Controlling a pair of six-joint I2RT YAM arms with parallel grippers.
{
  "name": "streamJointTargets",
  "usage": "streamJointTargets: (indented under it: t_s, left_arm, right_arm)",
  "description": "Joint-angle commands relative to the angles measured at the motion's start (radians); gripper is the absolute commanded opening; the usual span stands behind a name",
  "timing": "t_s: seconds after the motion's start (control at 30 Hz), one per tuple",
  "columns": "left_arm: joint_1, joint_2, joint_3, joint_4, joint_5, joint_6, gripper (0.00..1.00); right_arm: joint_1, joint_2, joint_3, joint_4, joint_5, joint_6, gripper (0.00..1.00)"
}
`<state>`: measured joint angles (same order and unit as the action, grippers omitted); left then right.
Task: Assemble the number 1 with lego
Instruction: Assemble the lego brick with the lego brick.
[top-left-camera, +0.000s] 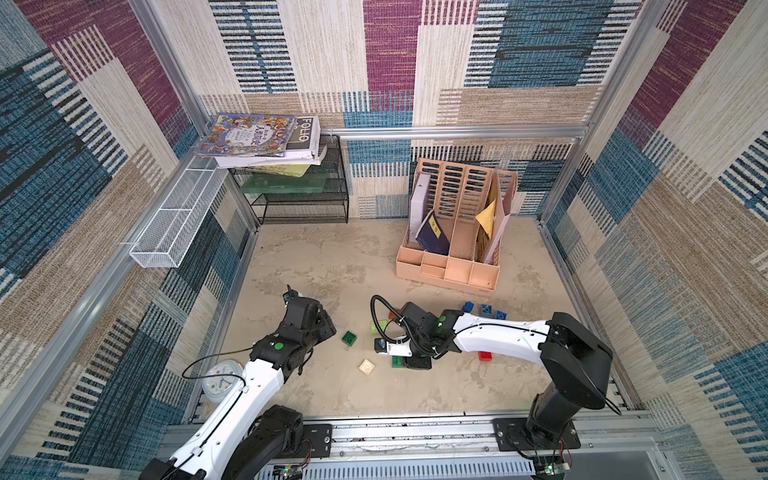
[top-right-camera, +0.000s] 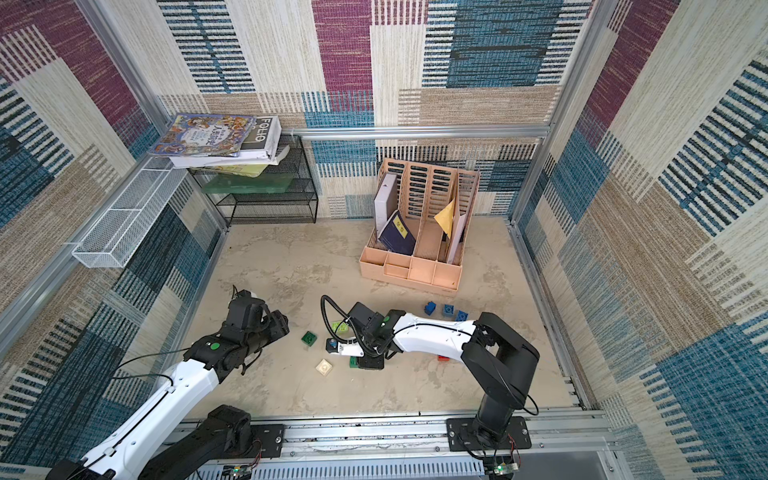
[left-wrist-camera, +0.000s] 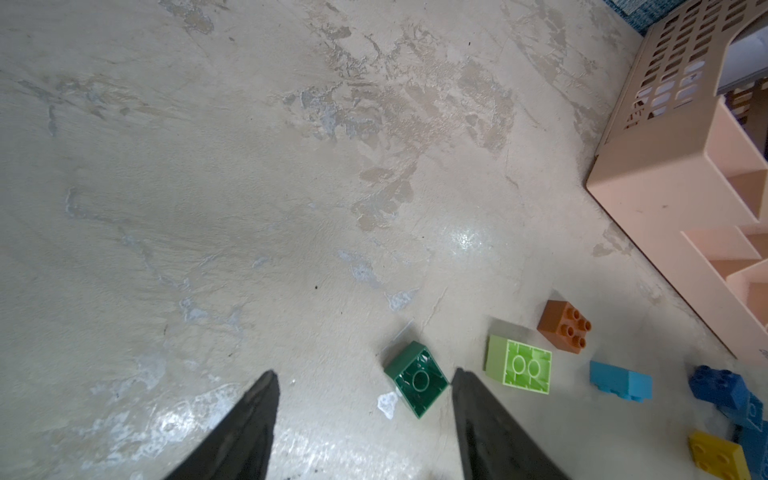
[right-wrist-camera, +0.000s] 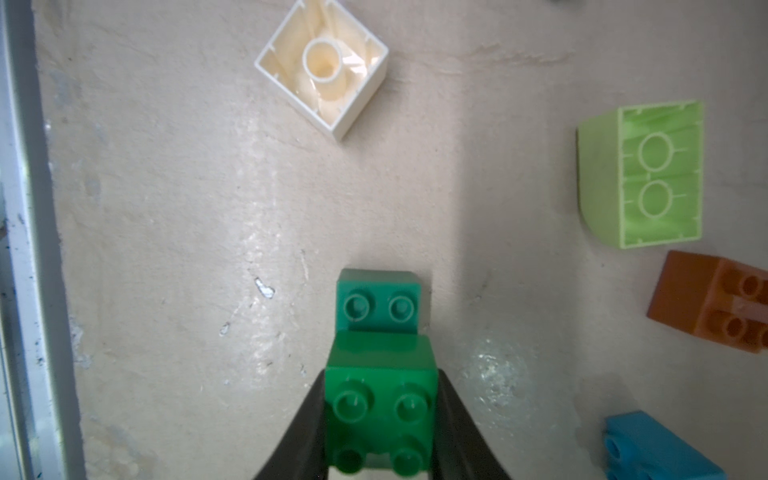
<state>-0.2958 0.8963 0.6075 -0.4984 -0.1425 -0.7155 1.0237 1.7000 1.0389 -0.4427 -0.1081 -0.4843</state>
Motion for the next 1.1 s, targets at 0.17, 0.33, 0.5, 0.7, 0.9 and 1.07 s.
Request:
streamJointTargets:
  t_s: [0.17, 0.33, 0.5, 0.7, 0.9, 1.07]
  left_arm:
    - [0.0, -0.002, 0.0, 0.003, -0.022, 0.008, 0.69]
    - [0.001, -0.001, -0.002, 0.003, -0.026, 0.011, 0.69]
    - [0.003, 0.0, -0.003, 0.001, -0.028, 0.017, 0.69]
    - [0.001, 0.0, -0.005, 0.003, -0.03, 0.022, 0.69]
    - [0.001, 0.0, -0.009, 0.009, -0.029, 0.022, 0.69]
    - [0.002, -0.001, -0.006, 0.005, -0.029, 0.022, 0.69]
  right_arm:
    - [0.012, 0.043, 0.009, -0.045, 0.058, -0.004, 0.2]
    - [0.012, 0.086, 0.039, -0.089, 0.096, 0.022, 0.21]
    - [0.044, 0.107, 0.051, -0.112, 0.111, 0.053, 0.2]
    - [0.043, 0.055, 0.048, -0.063, 0.074, 0.09, 0.21]
    - [0.032, 0.032, 0.023, -0.039, 0.08, 0.094, 0.21]
    - [0.025, 0.022, -0.007, -0.019, 0.076, 0.083, 0.21]
